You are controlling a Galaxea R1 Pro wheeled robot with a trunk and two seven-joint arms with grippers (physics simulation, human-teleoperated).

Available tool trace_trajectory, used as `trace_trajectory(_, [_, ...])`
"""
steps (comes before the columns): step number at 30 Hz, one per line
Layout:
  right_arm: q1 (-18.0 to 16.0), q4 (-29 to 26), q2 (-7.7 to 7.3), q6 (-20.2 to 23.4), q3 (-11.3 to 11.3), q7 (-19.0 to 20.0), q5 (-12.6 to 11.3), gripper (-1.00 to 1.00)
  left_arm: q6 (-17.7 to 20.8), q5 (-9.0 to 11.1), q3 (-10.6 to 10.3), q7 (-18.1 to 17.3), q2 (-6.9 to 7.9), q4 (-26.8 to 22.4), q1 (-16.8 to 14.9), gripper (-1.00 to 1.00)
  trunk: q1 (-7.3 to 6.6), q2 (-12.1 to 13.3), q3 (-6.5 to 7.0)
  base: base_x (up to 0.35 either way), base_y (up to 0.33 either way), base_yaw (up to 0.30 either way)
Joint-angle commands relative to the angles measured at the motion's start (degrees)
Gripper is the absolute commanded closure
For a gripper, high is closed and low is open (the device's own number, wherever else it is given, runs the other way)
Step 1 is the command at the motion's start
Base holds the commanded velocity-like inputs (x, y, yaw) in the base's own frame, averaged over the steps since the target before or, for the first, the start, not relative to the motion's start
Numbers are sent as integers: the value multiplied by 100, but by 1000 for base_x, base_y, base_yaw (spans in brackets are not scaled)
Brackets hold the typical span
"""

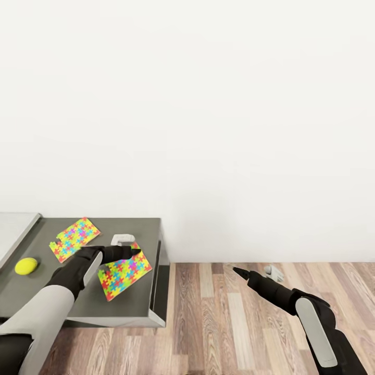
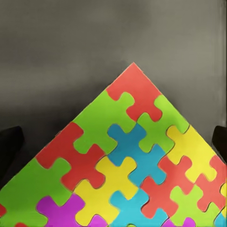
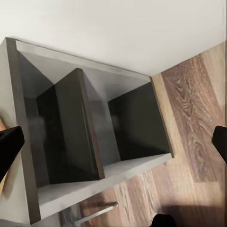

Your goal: Put all the toys in the child's room - the three board games (two on the bed and one on the table), the two jigsaw puzzles on the table, and the tennis ball on the table - inside the toy box on the table in the child's room.

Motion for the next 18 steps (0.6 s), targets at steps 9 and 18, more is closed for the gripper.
trace_trajectory(9, [-3, -2, 2, 30, -10, 41, 33, -100, 49, 65, -4, 6, 7, -8, -7, -100, 3, -11, -9, -65, -110, 0])
trace_trajectory(18, [-4, -2, 2, 30, -8, 41, 33, -100, 49, 65, 2, 3, 8, -8, -5, -100, 3, -11, -9, -128, -66, 0])
